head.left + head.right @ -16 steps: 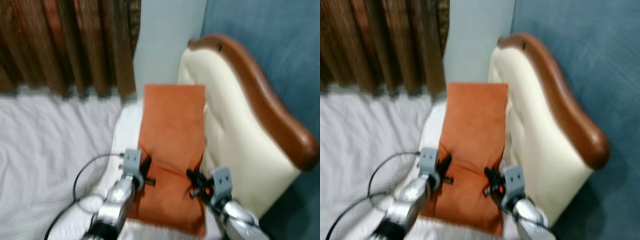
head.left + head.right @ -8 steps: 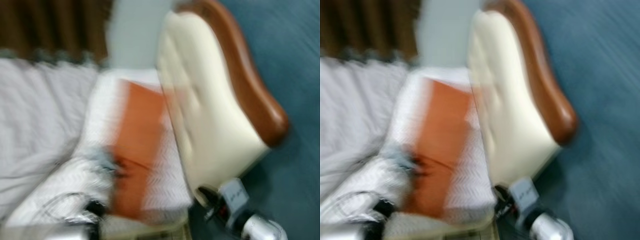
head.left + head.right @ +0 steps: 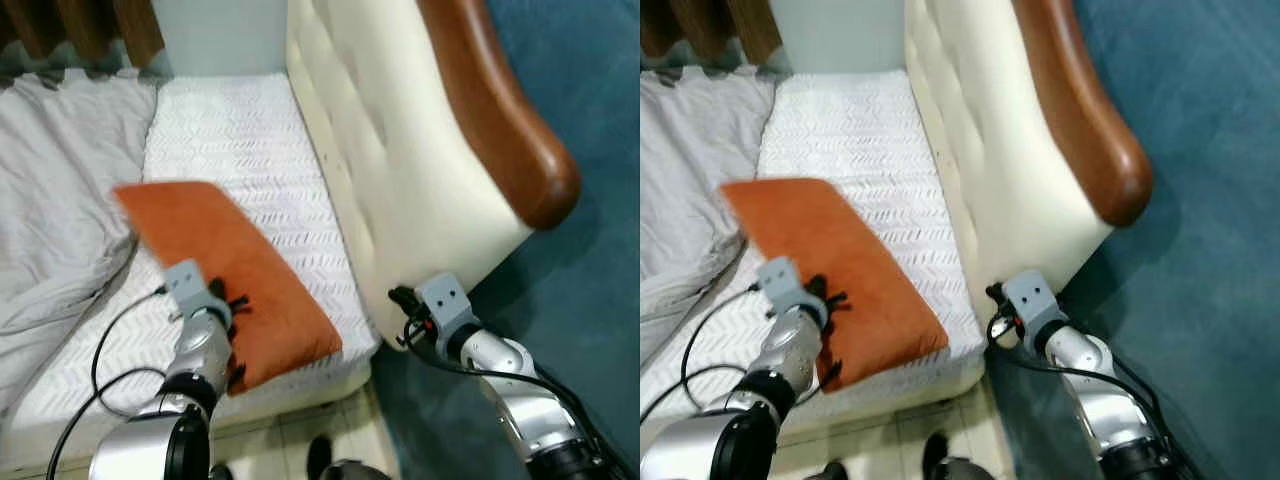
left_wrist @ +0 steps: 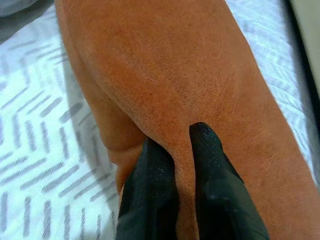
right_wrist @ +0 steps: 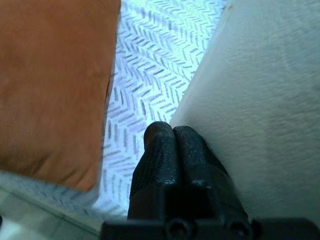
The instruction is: Clean up the room
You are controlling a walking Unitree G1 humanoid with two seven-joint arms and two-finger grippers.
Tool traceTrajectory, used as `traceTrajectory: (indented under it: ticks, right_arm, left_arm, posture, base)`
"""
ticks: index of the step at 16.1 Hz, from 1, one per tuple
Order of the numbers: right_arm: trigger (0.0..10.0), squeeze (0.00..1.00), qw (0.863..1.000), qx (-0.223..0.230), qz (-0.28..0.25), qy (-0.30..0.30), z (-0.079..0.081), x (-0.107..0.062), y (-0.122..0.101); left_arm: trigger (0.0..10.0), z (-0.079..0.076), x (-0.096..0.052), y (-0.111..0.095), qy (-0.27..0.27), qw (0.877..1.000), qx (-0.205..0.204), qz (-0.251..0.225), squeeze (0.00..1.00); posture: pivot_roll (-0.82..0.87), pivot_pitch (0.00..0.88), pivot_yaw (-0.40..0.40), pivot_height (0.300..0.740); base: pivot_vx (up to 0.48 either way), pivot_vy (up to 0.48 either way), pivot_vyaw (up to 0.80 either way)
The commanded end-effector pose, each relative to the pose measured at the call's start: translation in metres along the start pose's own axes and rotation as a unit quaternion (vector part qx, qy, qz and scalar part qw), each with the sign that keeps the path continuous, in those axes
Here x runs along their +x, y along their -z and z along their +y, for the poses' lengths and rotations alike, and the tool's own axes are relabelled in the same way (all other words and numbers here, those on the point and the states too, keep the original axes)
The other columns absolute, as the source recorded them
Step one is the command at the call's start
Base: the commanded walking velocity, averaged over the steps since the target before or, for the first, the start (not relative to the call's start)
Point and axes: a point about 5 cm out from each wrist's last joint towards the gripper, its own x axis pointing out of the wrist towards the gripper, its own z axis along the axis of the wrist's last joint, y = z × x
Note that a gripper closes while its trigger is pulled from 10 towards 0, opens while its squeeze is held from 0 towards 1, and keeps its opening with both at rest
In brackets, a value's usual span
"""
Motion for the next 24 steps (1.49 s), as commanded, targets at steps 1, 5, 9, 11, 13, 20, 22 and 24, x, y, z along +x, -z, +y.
traceTrajectory:
  ticks: [1,5,9,11,13,20,22,24]
  right_arm:
    - [10.0,0.0,0.999,0.029,0.007,0.026,-0.005,-0.008,0.009]
    - [10.0,0.0,0.97,0.242,-0.014,-0.029,0.02,-0.001,0.006]
    - [10.0,0.0,0.93,0.353,-0.024,-0.104,0.052,0.021,0.001]
    - [10.0,0.0,0.911,0.39,-0.034,-0.128,0.065,0.037,-0.003]
    - [10.0,0.0,0.885,0.445,-0.025,-0.136,0.089,0.059,-0.002]
    - [10.0,0.04,0.854,0.496,0.017,-0.158,0.143,0.079,-0.002]
    - [10.0,1.0,0.864,0.484,0.031,-0.134,0.143,0.079,0.003]
    - [10.0,1.0,0.884,0.455,0.029,-0.102,0.134,0.082,0.003]
  left_arm:
    - [10.0,-0.015,0.0,-0.002,0.047,0.998,0.036,-0.007,0.0]
    - [10.0,-0.019,0.002,-0.017,0.145,0.971,0.185,-0.032,0.0]
    - [10.0,0.041,0.0,-0.028,0.064,0.977,0.195,-0.05,0.0]
    - [10.0,0.05,-0.004,-0.031,0.071,0.98,0.175,-0.067,0.0]
    - [10.0,0.059,-0.007,-0.032,0.091,0.977,0.178,-0.071,0.0]
    - [10.0,0.08,-0.023,-0.033,0.134,0.964,0.219,-0.062,0.0]
    - [10.0,0.076,-0.028,-0.03,0.145,0.964,0.216,-0.063,0.0]
    - [10.0,0.073,-0.033,-0.028,0.152,0.963,0.213,-0.062,0.0]
  posture:
    - [-0.28,0.364,-0.148,0.74]
    - [-0.24,0.396,-0.126,0.74]
    - [-0.14,0.463,-0.13,0.74]
    - [-0.08,0.517,-0.135,0.74]
    - [-0.02,0.567,-0.127,0.74]
    - [0.13,0.635,-0.085,0.74]
    - [0.14,0.638,-0.086,0.74]
    - [0.14,0.636,-0.093,0.74]
  base:
    - [0.0,0.0,0.0]
    - [0.0,0.0,0.0]
    - [0.0,0.0,0.0]
    - [0.0,0.0,0.0]
    - [0.0,0.0,0.0]
    - [0.0,0.0,0.0]
    - [0.0,0.0,0.0]
    - [0.0,0.0,0.0]
